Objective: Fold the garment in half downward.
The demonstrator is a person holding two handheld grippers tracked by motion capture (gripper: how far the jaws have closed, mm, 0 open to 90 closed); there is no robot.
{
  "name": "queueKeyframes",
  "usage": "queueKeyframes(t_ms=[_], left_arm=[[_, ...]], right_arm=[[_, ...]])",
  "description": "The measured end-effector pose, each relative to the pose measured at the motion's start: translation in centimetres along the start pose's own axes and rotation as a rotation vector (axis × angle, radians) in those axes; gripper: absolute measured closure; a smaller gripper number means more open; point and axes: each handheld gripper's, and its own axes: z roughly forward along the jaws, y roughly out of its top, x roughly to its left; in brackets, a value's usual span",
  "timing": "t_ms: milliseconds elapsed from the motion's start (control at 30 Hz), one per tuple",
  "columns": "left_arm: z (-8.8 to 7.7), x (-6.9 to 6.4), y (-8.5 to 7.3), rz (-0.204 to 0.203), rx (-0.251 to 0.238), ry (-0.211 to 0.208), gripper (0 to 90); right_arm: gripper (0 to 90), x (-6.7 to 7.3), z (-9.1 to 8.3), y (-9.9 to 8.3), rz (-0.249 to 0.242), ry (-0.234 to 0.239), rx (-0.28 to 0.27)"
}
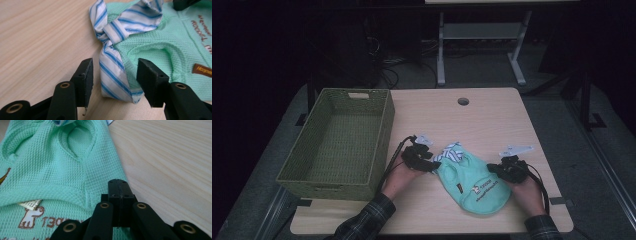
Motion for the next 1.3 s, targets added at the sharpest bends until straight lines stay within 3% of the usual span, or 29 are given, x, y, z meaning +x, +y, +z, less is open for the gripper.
queueKeyframes(t_ms=[33, 167, 300, 467, 600, 767, 933, 1167, 1300], left_arm=[[0.3, -0.1, 0.0, -0.007, -0.003, 0.002, 47.0], [0.9, -0.1, -0.2, 0.049, 0.041, 0.032, 47.9], [0.9, -0.2, -0.3, 0.065, 0.045, 0.038, 50.0], [0.9, -0.5, -0.4, 0.105, 0.04, 0.05, 62.8], [0.9, -0.5, -0.4, 0.114, 0.041, 0.036, 72.2], [1.0, -0.7, -0.4, 0.114, 0.037, 0.029, 77.6], [1.0, -0.6, -0.4, 0.112, 0.037, 0.024, 79.0], [0.9, -0.5, -0.4, 0.092, 0.038, 0.016, 81.0], [1.0, -0.4, -0.4, 0.081, 0.027, 0.018, 81.5]], right_arm=[[89.9, 0.0, 0.0, 0.0, 0.0, -0.001, 0.0], [89.9, 0.0, 0.0, 0.0, -0.001, -0.003, 0.0], [89.9, 0.0, 0.0, 0.0, -0.003, -0.003, -0.001], [89.8, 0.3, -0.3, 0.1, -0.008, -0.005, 0.006], [89.8, 1.0, -1.1, 0.6, -0.005, 0.023, -0.04], [89.8, 2.6, -1.1, 1.5, -0.02, 0.083, -0.064], [89.8, 4.1, 0.0, 2.2, -0.047, 0.126, -0.06], [89.8, 5.1, 1.9, 2.6, -0.067, 0.148, -0.016], [89.9, 5.3, 2.8, 2.5, -0.089, 0.137, 0.023]])
